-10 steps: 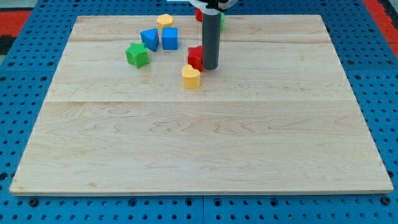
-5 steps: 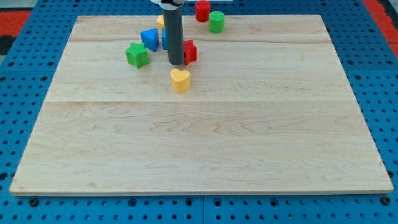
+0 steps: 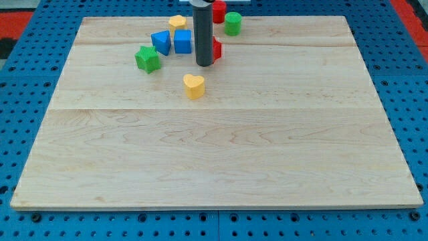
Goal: Push the red star towards the green circle
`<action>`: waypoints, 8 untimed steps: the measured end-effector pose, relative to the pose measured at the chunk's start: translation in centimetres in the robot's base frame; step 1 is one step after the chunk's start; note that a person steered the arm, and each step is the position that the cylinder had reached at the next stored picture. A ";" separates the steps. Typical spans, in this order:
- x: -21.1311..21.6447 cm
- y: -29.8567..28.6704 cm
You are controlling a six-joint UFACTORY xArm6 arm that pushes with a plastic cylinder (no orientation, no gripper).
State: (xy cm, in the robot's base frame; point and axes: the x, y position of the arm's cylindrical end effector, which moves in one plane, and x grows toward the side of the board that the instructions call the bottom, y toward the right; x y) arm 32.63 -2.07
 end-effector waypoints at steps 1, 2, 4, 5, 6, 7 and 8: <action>-0.5 0.2; -1.0 0.2; -1.9 2.3; -2.7 2.9; -3.5 2.7; -3.5 1.8; -2.7 2.4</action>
